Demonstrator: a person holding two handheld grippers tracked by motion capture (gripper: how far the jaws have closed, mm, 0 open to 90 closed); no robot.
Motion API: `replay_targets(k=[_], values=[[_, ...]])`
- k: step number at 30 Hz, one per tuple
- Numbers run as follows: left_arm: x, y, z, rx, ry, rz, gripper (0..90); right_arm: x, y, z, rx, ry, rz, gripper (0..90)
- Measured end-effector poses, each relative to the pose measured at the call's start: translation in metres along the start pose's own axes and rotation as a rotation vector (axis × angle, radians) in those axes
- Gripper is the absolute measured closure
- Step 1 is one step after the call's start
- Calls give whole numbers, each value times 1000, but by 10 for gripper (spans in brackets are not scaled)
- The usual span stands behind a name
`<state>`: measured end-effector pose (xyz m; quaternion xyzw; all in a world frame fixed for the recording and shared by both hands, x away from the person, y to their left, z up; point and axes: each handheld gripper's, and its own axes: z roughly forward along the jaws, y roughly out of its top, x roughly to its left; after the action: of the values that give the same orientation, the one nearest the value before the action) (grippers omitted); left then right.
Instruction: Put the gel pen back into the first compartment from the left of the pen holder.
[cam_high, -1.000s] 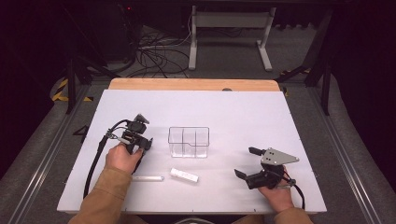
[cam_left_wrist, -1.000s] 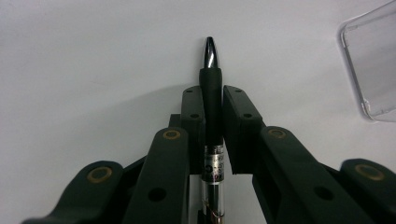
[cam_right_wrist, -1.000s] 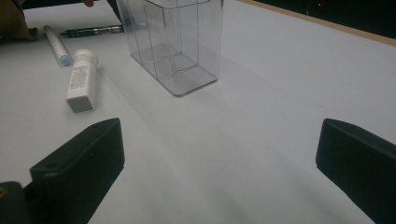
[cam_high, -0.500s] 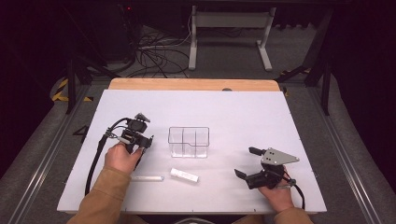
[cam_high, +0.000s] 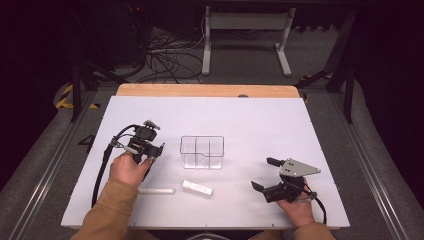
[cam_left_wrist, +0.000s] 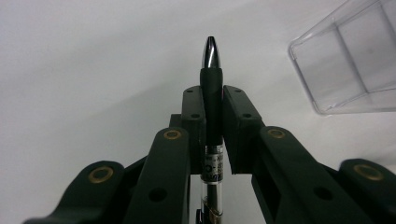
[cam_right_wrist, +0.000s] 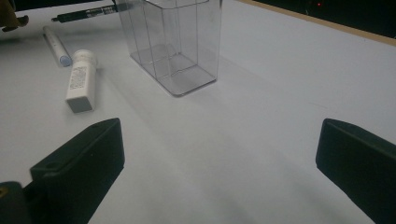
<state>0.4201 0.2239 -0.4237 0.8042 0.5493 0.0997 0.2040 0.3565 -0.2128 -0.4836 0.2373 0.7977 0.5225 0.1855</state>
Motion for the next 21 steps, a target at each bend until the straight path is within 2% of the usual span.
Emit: replay_targets(k=[5, 7, 8, 9, 10, 12, 14, 15, 16, 18, 19, 21], values=[[-3, 0, -11, -45, 3, 16, 801, 0, 0, 0, 1, 0, 1, 15], [-5, 0, -19, -77, -3, 25, 801, 0, 0, 0, 1, 1, 1, 16], [-7, -1, -26, -120, -19, 27, 801, 0, 0, 0, 1, 1, 1, 15], [-7, -1, -26, -120, -19, 27, 801, 0, 0, 0, 1, 1, 1, 15], [-8, -1, -32, -160, -21, 36, 801, 0, 0, 0, 1, 1, 0, 15], [-8, -1, -36, -173, -33, 39, 801, 0, 0, 0, 0, 1, 0, 15], [-9, -2, -43, -231, -57, 37, 800, 0, 0, 0, 0, 1, 0, 15], [-9, -2, -43, -231, -57, 37, 800, 0, 0, 0, 0, 1, 0, 15], [-9, -3, -48, -265, -66, 47, 800, 0, 0, 0, 0, 2, -1, 15], [-9, -3, -50, -283, -62, 54, 800, 0, 0, 0, 0, 2, -1, 15], [-9, -4, -52, -296, -77, 51, 800, 0, 0, 0, 0, 2, -1, 15], [-10, -5, -59, -344, -84, 62, 801, 0, 0, 0, -1, 1, -1, 15]])
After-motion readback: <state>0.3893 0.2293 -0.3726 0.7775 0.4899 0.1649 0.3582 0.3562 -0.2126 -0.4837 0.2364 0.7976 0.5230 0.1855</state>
